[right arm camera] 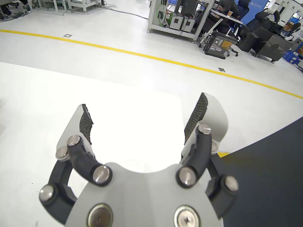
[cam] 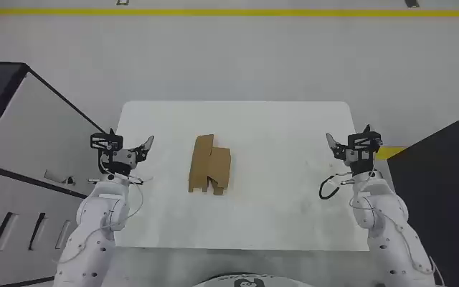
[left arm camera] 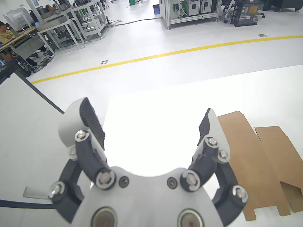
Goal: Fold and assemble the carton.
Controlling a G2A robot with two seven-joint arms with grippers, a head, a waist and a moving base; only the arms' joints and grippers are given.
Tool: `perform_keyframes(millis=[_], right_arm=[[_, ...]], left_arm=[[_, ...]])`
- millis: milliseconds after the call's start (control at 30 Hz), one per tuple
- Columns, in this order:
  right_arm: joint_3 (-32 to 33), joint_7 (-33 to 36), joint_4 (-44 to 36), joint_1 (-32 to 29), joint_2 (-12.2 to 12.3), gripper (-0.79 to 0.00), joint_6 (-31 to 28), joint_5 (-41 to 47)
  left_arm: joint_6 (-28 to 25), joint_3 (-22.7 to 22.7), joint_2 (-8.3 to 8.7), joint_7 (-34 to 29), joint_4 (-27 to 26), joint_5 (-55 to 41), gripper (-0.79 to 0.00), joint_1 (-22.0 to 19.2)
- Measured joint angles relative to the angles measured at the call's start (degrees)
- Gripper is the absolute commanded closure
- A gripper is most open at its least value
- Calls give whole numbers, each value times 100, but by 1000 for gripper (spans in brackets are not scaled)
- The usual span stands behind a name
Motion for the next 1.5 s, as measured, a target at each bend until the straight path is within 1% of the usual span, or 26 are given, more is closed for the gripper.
perform_keyframes(millis=[333, 433, 567, 700, 967, 1033, 1133, 1167, 1267, 1367, 1500], right_arm=[[0, 0, 0, 0, 0, -785, 0, 0], [0, 0, 0, 0, 0, -785, 0, 0], [0, 0, 0, 0, 0, -785, 0, 0], [0, 0, 0, 0, 0, -785, 0, 0], [0, 0, 0, 0, 0, -785, 0, 0], [0, 0, 0, 0, 0, -785, 0, 0], [0, 0, 0, 0, 0, -785, 0, 0], [0, 0, 0, 0, 0, -785, 0, 0], [0, 0, 0, 0, 0, -785, 0, 0], [0, 0, 0, 0, 0, -785, 0, 0], [0, 0, 0, 0, 0, -785, 0, 0]], left_arm=[[7, -6, 0, 29, -3, 39, -785, 8], [-135, 16, 1, 271, -101, 194, -785, 175], [-354, 130, -9, 808, -208, 339, -785, 522], [-416, 292, -17, 953, -218, 650, -785, 808], [-341, 294, -18, 946, -221, 723, -785, 823], [-367, 291, 11, 928, -268, 814, -785, 810], [-392, 543, 22, 872, -439, 1674, -785, 873], [-383, 650, 21, 808, -495, 2115, -785, 877], [-238, 1013, 5, 599, -547, 3030, -785, 890], [-67, 1402, -26, 302, -518, 3641, -785, 867], [-42, 1462, -30, 274, -513, 3740, -785, 863]])
